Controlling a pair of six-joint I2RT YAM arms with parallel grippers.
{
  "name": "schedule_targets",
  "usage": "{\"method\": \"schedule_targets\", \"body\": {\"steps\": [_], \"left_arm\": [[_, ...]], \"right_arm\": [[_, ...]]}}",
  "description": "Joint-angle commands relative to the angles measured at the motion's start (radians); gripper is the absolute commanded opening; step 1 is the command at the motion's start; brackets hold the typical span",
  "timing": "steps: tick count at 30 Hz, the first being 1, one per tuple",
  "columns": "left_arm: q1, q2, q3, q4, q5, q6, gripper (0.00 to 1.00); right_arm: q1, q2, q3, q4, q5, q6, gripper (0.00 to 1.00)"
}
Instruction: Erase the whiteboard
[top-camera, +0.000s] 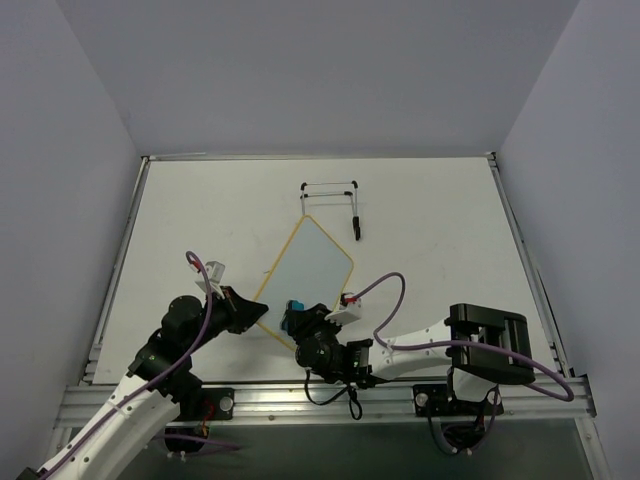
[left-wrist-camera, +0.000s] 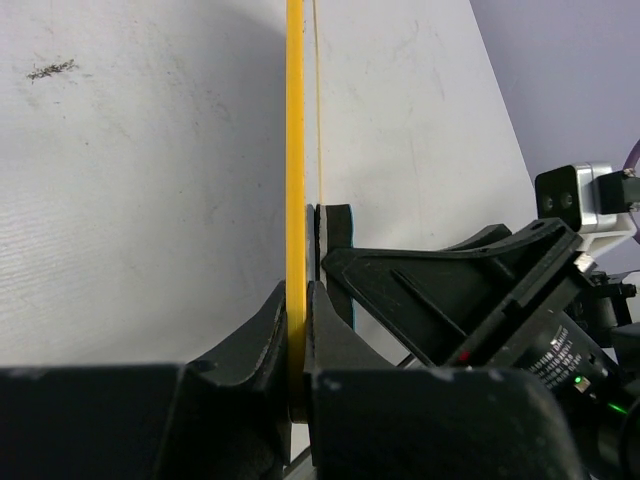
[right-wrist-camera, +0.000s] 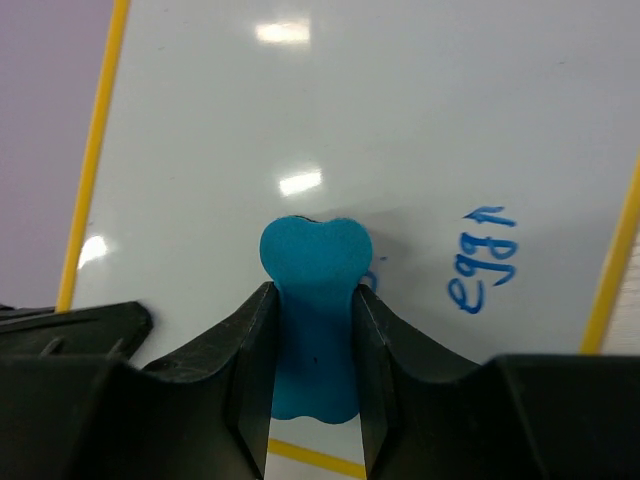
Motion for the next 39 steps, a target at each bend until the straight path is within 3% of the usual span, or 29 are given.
{"method": "schedule_targets", "body": {"steps": [1, 12, 21, 27, 34, 39], "left_arm": [[-0.022, -0.014, 0.022, 0.045, 0.108, 0.058, 0.02], [-0.023, -0.019, 0.020, 0.045, 0.110, 0.057, 0.02], [-0.025, -0.010, 0.018, 0.051, 0.114, 0.058, 0.02], [-0.027, -0.002, 0.022, 0.056, 0.114, 0.060, 0.02], [-0.027, -0.002, 0.022, 0.053, 0.114, 0.060, 0.02], [-0.030, -0.002, 0.022, 0.054, 0.113, 0.060, 0.02]], "right_arm": [[-0.039, 0.048, -0.075, -0.219, -0.086, 0.020, 0.00], [-0.085, 0.031, -0.175, -0.213, -0.138, -0.049, 0.00], [-0.077, -0.045, -0.011, -0.047, -0.183, -0.428, 0.01], [-0.102, -0.102, 0.131, 0.021, -0.302, -0.635, 0.01], [-0.211, -0.108, 0.107, 0.071, -0.405, -0.656, 0.01], [-0.332, -0.074, -0.055, 0.122, -0.488, -0.626, 0.00]]}}
